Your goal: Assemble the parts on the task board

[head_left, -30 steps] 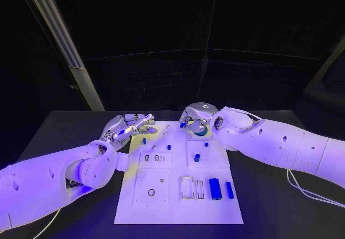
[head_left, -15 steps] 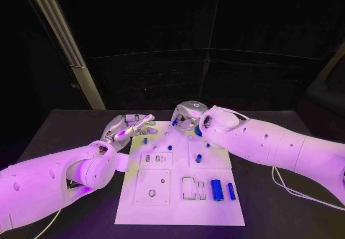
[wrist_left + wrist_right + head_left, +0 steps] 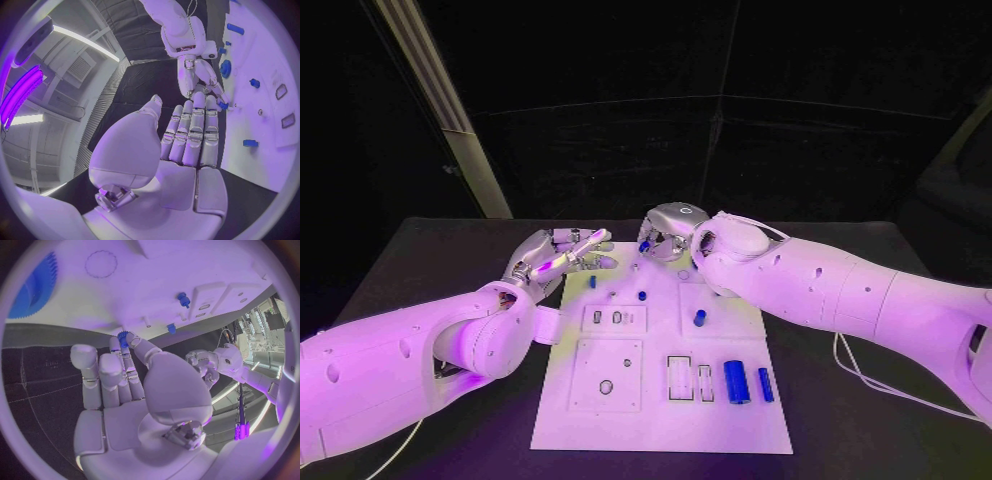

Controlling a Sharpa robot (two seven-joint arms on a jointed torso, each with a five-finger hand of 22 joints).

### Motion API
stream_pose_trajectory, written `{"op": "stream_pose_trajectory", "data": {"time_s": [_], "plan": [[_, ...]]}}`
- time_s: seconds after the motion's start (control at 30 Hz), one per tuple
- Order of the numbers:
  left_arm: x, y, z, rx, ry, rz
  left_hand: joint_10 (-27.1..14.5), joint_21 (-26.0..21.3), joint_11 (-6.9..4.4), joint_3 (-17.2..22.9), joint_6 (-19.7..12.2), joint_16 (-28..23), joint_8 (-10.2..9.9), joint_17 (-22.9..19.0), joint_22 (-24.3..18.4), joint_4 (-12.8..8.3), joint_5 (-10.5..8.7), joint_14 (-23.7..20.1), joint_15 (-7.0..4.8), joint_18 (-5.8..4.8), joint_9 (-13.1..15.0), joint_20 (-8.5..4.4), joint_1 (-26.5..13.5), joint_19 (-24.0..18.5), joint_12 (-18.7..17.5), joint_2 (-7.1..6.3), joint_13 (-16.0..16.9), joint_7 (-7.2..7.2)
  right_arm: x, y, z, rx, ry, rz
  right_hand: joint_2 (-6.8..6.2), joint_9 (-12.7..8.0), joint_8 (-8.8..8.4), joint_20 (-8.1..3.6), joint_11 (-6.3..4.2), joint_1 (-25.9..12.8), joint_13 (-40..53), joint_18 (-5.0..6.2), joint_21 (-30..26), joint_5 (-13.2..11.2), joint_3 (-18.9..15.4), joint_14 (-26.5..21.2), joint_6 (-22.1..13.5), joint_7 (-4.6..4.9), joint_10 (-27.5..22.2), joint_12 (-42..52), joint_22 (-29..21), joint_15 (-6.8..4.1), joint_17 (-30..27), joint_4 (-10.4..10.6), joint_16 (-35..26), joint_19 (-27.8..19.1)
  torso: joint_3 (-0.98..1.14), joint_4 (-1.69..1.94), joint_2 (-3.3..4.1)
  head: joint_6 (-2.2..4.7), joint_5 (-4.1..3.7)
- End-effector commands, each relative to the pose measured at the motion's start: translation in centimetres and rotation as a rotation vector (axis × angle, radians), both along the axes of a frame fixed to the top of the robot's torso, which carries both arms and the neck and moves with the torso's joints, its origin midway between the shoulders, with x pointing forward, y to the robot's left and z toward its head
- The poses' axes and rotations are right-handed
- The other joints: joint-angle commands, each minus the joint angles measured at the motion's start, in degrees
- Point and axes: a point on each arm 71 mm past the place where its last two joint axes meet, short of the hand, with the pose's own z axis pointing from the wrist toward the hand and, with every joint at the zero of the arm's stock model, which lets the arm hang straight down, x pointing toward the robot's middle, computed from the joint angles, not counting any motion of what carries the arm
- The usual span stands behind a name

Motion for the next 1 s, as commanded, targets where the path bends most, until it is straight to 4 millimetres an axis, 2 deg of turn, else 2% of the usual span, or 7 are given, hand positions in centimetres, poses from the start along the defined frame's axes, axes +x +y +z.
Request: {"op": "stream_pose_trajectory", "data": {"time_s": [0.03,0.57,0.67,0.73,0.8,0.9,1.0], "plan": [[0.0,-0.2,0.2,-0.007,-0.003,-0.016,-0.11,-0.35,0.29,0.06,0.07,-0.39,-0.3,0.06,-0.06,-0.34,-0.07,-0.21,0.14,0.37,-0.08,-0.03,0.33,0.45,-0.31,0.12,-0.07,0.39,0.1,0.3,0.0,-0.019,0.016,0.01,-0.23,0.06,-0.13,0.0,0.26,-0.29,-0.06,-1.12,0.28,-0.25,0.25,0.48,0.2,0.17,-0.06,-0.21,0.07,-0.38,0.09,0.14,0.24,0.28,0.03,-0.01,0.02,-0.02,0.18],[0.0,-0.2,0.2,-0.007,-0.002,-0.017,-0.12,-0.39,0.3,0.06,0.07,-0.46,-0.34,0.08,-0.09,-0.44,-0.07,-0.21,0.15,0.38,-0.08,-0.01,0.41,0.45,-0.37,0.13,-0.07,0.41,0.3,0.7,-0.3,-0.042,0.033,0.01,-1.4,-0.14,-0.74,0.25,0.65,-1.0,-0.21,-0.99,0.1,-0.51,0.52,0.03,-0.72,0.53,-1.31,-0.51,-0.63,-0.05,-0.98,1.13,-0.13,-0.49,0.04,-0.11,0.11,-0.31,0.26],[0.1,-0.2,0.3,-0.006,-0.002,-0.017,-0.13,-0.4,0.31,0.05,0.06,-0.48,-0.35,0.09,-0.11,-0.47,-0.07,-0.21,0.16,0.38,-0.08,-0.01,0.42,0.45,-0.39,0.13,-0.07,0.42,0.4,0.6,-0.3,-0.037,0.025,0.005,-3.57,-0.48,-0.96,1.33,2.36,-1.81,-0.24,0.11,-3.78,-2.59,-0.54,-2.25,-6.34,2.03,-7.88,-0.17,-7.18,1.34,-8.1,2.26,-4.93,-4.47,0.02,-0.11,0.07,-0.3,0.27],[0.1,-0.2,0.3,-0.006,-0.002,-0.017,-0.13,-0.4,0.31,0.05,0.06,-0.48,-0.35,0.09,-0.11,-0.47,-0.07,-0.21,0.16,0.38,-0.08,-0.01,0.42,0.45,-0.39,0.13,-0.07,0.42,0.5,0.5,-0.2,-0.03,0.015,0.001,-5.05,-1.05,-1.36,2.2,3.38,-1.46,-0.45,1.08,-7.64,-3.26,-2.76,-3.78,-20.93,2.77,-17.35,0.43,-13.15,2.12,-13.56,2.72,-8.93,-7.82,0.02,-0.16,0.07,-0.2,0.32],[0.1,-0.2,0.3,-0.006,-0.002,-0.017,-0.14,-0.41,0.32,0.05,0.05,-0.51,-0.37,0.09,-0.12,-0.49,-0.07,-0.23,0.17,0.38,-0.08,0.0,0.43,0.44,-0.42,0.13,-0.07,0.42,0.4,0.3,-0.1,-0.02,0.002,-0.004,-5.24,-1.15,-1.47,2.45,3.54,-0.57,-0.21,1.47,-9.04,-3.24,-5.14,-3.67,-28.14,2.74,-19.78,-0.03,-14.96,2.22,-14.9,3.87,-10.04,-8.49,0.04,-0.16,0.1,-0.13,0.29],[0.1,-0.1,0.3,-0.005,-0.002,-0.016,-0.14,-0.41,0.32,0.05,0.05,-0.51,-0.37,0.09,-0.12,-0.49,-0.07,-0.23,0.17,0.38,-0.08,0.0,0.43,0.44,-0.42,0.13,-0.07,0.42,0.2,-0.3,0.2,0.001,-0.017,-0.009,-5.22,-1.12,-1.56,2.49,3.41,0.41,-0.1,1.4,-9.27,-3.05,-7.05,-3.33,-29.27,2.94,-19.62,0.7,-15.19,2.2,-15.16,4.95,-10.3,-8.1,0.1,-0.15,0.05,-0.02,0.32],[0.1,0.0,0.3,-0.005,-0.001,-0.015,-0.14,-0.41,0.32,0.05,0.05,-0.51,-0.37,0.09,-0.12,-0.49,-0.07,-0.23,0.17,0.38,-0.08,0.0,0.43,0.44,-0.42,0.13,-0.07,0.42,-0.1,-1.4,0.6,0.038,-0.025,-0.019,-4.68,-0.47,-0.58,2.28,3.22,1.48,0.16,0.98,-7.73,-1.45,-8.25,-2.6,-23.64,2.81,-16.37,2.76,-12.82,1.96,-13.91,5.79,-9.36,-6.32,0.14,-0.2,0.01,0.09,0.31]]}}
